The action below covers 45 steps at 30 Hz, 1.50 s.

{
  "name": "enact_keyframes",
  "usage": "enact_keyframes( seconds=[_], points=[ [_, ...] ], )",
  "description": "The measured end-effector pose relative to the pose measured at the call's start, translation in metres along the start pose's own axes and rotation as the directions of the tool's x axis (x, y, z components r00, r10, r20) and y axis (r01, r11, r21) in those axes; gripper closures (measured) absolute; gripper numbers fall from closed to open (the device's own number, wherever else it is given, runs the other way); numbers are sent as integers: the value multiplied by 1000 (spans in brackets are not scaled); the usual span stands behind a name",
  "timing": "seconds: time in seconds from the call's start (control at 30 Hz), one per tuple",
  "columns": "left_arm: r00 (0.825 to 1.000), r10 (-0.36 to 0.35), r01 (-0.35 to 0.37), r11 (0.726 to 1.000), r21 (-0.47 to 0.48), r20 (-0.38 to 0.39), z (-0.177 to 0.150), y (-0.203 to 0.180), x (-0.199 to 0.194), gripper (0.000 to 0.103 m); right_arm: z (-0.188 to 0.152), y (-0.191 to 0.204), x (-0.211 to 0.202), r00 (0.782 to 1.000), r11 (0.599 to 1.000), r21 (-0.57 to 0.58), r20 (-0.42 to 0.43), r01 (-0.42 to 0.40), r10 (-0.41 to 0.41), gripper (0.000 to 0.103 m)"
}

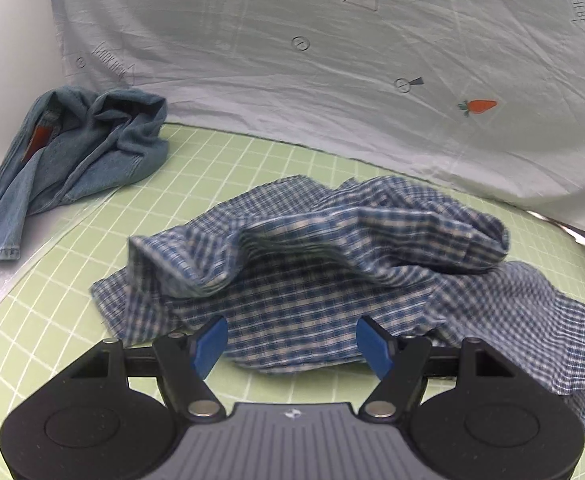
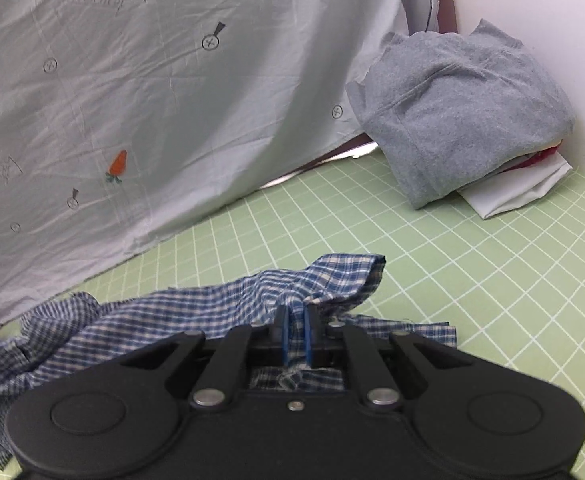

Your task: Fold clothes

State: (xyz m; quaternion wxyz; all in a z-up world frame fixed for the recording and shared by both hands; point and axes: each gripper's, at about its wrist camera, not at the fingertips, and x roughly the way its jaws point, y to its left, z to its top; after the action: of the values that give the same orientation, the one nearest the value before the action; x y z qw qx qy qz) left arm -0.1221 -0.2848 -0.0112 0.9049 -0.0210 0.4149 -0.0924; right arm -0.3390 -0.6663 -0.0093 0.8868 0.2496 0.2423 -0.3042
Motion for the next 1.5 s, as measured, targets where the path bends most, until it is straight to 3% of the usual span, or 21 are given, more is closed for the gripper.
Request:
enact_keyframes(
  seconds=[0.23, 0.4, 0.6, 0.87, 1.13, 1.23, 1.3, 1.4, 1.5],
  points=[
    [996, -84, 84, 995, 50, 5, 12, -35, 16, 31, 26, -10, 0, 998, 999, 33, 52, -26, 25, 95],
    [991, -130, 131, 986, 99, -17, 18, -69, 41, 30, 32, -14, 28, 999, 998, 54, 6, -40, 39, 95],
    [992, -114, 119, 986, 113, -51, 31, -92, 80, 30, 38, -16, 69, 997, 998, 48, -63, -45, 48, 95],
    [995, -14, 23, 996, 90, -96, 56, -100, 137, 30, 54, 7, 141, 987, 998, -27, -152, -62, 57, 95],
    [984, 41, -21, 993, 117, -175, 61, -103, 176, 30, 50, 28, 199, 966, 996, -46, -249, -78, 64, 94],
    [983, 50, -25, 990, 139, -178, 59, -105, 177, 30, 48, 29, 207, 960, 997, -33, -273, -73, 61, 81],
    [983, 49, -24, 990, 141, -175, 59, -106, 174, 30, 48, 25, 203, 962, 998, -9, -265, -64, 60, 64],
    [989, 37, -17, 991, 136, -144, 61, -107, 161, 30, 48, 16, 189, 967, 999, 23, -251, -44, 49, 50],
    [995, 17, -5, 991, 132, -94, 64, -111, 142, 30, 46, 0, 168, 973, 999, 37, -229, -4, 13, 43]
  ],
)
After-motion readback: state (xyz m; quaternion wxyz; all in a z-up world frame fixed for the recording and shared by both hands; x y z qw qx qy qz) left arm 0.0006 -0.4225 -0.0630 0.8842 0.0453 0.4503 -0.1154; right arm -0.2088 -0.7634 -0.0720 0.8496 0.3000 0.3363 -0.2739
